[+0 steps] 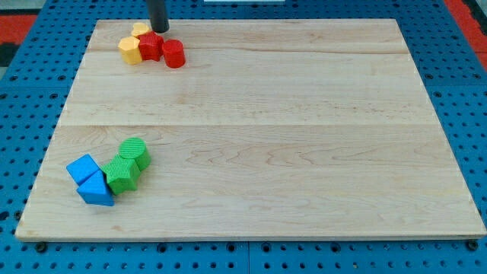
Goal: Move the red star below the yellow hexagon
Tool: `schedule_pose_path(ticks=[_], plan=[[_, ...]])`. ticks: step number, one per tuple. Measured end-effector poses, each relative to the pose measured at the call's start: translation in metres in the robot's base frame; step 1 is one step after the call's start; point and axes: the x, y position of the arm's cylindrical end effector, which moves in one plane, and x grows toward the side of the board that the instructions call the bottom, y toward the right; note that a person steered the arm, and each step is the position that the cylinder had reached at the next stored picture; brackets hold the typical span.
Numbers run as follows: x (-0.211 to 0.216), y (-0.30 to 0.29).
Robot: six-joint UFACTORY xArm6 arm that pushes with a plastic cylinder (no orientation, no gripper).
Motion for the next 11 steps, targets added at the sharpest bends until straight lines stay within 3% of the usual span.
schedule_pose_path(ticks=[3, 6, 8, 9, 11], plan=[[0.012, -0.008], [0.091, 0.015], [0.111, 0.088], [0.134, 0.080], [0.118, 0.025]])
